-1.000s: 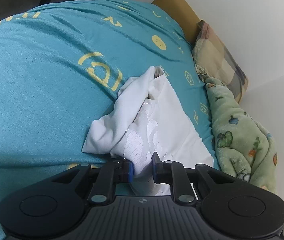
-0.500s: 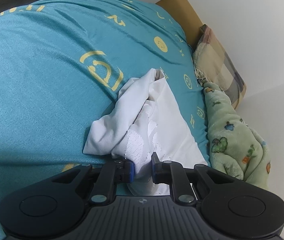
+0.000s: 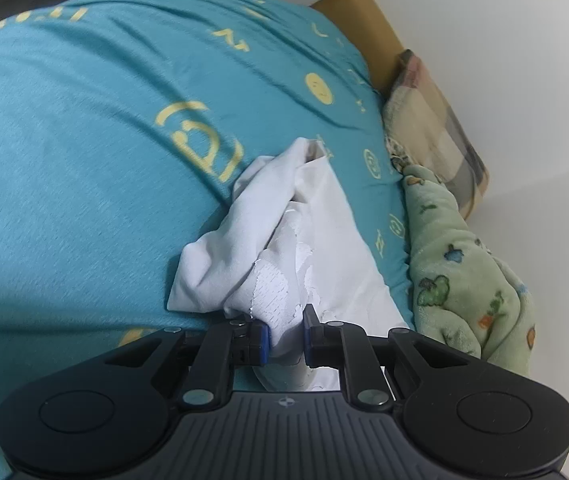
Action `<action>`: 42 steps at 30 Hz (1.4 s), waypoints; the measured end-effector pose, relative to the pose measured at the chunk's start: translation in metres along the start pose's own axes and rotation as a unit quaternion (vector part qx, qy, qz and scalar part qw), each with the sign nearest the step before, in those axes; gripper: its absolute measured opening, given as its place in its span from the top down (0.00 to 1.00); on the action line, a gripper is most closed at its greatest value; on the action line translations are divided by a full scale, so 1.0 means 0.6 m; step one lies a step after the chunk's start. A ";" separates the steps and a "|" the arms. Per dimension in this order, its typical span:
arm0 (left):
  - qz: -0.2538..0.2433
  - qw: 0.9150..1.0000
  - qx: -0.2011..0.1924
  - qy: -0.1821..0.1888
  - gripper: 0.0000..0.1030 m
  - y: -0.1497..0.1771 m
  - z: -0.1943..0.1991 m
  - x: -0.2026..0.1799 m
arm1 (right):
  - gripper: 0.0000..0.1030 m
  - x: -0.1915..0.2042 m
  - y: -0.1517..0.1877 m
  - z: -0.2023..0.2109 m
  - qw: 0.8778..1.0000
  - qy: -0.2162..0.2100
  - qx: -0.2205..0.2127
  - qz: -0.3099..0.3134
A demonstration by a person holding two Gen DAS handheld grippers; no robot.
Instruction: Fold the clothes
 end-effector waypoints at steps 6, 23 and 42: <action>-0.010 1.000 -0.004 0.020 0.87 0.002 0.023 -0.015 | 0.78 0.031 0.002 0.030 0.998 -0.017 -0.027 0.060; -0.036 0.992 -0.001 0.118 0.88 0.075 0.200 -0.142 | 0.80 0.087 0.016 0.244 0.979 -0.095 -0.124 0.132; -0.183 0.949 0.122 0.226 0.89 0.216 -0.084 -0.729 | 0.80 0.173 -0.458 0.504 0.954 -0.093 -0.246 0.145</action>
Point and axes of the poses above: each gripper's, at about its wrist camera, not at the fingertips, and z roughly against the way its jaws point, x to its left, y to its underside, the point moved 1 cm from there along -z, roughly the way its jaws point, and after that the axes turned 2 degrees about z, right-handed, at the moved point
